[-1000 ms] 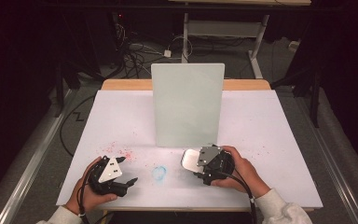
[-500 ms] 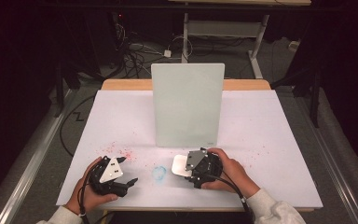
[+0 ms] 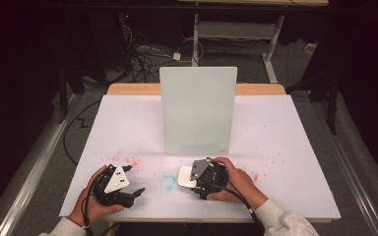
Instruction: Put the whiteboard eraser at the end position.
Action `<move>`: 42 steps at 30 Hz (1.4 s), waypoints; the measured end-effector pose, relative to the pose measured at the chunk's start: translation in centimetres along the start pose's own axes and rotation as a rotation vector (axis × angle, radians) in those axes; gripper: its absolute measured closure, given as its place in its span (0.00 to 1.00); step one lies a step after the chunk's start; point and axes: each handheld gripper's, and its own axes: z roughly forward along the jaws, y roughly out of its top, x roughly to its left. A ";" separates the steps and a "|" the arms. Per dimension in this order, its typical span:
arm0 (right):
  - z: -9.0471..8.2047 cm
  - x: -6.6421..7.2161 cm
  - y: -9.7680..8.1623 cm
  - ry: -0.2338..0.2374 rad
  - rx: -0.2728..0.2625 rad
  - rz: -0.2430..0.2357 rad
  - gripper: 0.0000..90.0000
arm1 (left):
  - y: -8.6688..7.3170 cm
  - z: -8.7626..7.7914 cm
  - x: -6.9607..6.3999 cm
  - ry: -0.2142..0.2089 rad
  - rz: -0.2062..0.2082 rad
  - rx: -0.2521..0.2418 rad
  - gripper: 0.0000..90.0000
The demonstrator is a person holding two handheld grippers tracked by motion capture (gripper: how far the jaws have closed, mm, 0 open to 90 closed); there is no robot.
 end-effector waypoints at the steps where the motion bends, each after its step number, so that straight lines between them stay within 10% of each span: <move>1: 0.0 -0.1 0.0 0.018 -0.009 0.004 0.34 | 0.0 0.0 0.0 -0.001 0.000 0.000 0.19; 4: 0.1 0.2 0.0 0.069 -0.033 -0.004 0.34 | 0.1 0.0 0.0 -0.002 0.003 0.002 0.19; 22: -1.2 0.1 -0.3 0.044 -0.118 0.023 0.33 | 0.0 -0.1 0.0 0.001 -0.003 -0.006 0.19; 42: -4.4 -1.2 -1.4 -0.116 -0.224 0.105 0.27 | 0.0 -0.1 0.0 -0.002 -0.006 -0.009 0.19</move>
